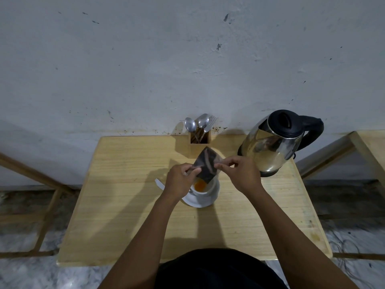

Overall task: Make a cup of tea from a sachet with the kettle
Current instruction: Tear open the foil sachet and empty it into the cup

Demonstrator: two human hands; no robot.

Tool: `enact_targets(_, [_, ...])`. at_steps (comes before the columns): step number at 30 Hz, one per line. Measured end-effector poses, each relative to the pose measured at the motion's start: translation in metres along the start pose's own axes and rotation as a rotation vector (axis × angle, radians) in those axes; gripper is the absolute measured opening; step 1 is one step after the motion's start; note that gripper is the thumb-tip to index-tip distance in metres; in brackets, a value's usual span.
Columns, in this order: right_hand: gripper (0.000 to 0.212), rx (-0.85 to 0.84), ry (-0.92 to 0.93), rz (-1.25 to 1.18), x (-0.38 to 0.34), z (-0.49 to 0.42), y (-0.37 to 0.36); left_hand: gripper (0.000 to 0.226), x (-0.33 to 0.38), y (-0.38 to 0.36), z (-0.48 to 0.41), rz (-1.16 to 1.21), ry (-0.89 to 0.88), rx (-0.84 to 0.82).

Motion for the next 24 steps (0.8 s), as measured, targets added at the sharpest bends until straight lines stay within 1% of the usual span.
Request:
enact_targets(2, [0.008, -0.069, -0.008, 0.021, 0.000, 0.000, -0.003, 0.017, 0.000, 0.000, 0.001, -0.018, -0.008, 0.000])
enact_targets(5, [0.008, 0.050, -0.019, 0.056, -0.002, 0.002, -0.002, 0.021, -0.001, -0.002, 0.001, 0.005, -0.006, -0.011])
enact_targets(7, [0.009, -0.010, -0.026, 0.065, -0.001, 0.004, -0.007, 0.019, 0.000, -0.003, 0.002, 0.002, -0.007, -0.018])
enact_targets(8, [0.011, -0.013, -0.035, 0.063, -0.001, 0.003, -0.009, 0.018, 0.001, -0.002, 0.003, 0.019, -0.002, -0.021])
enact_targets(10, [0.014, 0.066, -0.045, -0.038, 0.001, 0.005, -0.009, 0.015, 0.004, -0.001, 0.005, 0.108, 0.002, 0.013])
enact_targets(12, [0.020, 0.093, -0.057, -0.225, 0.000, 0.008, -0.008, 0.019, 0.010, 0.000, 0.009, 0.253, 0.042, 0.049])
enact_targets(14, [0.018, 0.039, -0.141, -0.508, -0.003, 0.013, -0.013, 0.029, 0.013, 0.000, 0.010, 0.385, 0.122, 0.022])
enact_targets(16, [0.019, -0.054, -0.223, -0.795, -0.005, 0.018, -0.025, 0.027, 0.012, -0.002, 0.011, 0.432, 0.156, -0.054])
enact_targets(17, [0.022, -0.084, -0.246, -0.884, -0.006, 0.020, -0.031, 0.025, 0.010, -0.004, 0.011, 0.447, 0.163, -0.081])
enact_targets(18, [0.023, -0.102, -0.263, -0.938, -0.007, 0.021, -0.036, 0.025, 0.011, -0.005, 0.012, 0.453, 0.171, -0.082])
enact_targets(20, [0.024, -0.133, -0.283, -0.971, -0.007, 0.022, -0.046, 0.027, 0.012, -0.003, 0.012, 0.467, 0.181, -0.030])
enact_targets(22, [0.022, -0.181, -0.280, -0.916, -0.007, 0.021, -0.052, 0.031, 0.011, 0.003, 0.012, 0.549, 0.177, 0.027])
enact_targets(24, [0.020, -0.198, -0.270, -0.816, -0.007, 0.017, -0.055, 0.030, 0.009, 0.010, 0.015, 0.691, 0.163, 0.069])
Point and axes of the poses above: each hand's wrist, its own z-axis away from the middle knuckle, its own y-axis out of the back of the hand, x = y × z, the point moved 2 cm from there along -z, towards the middle knuckle, and after that the axes turned 12 degrees about -x, right-handed, at the moved point
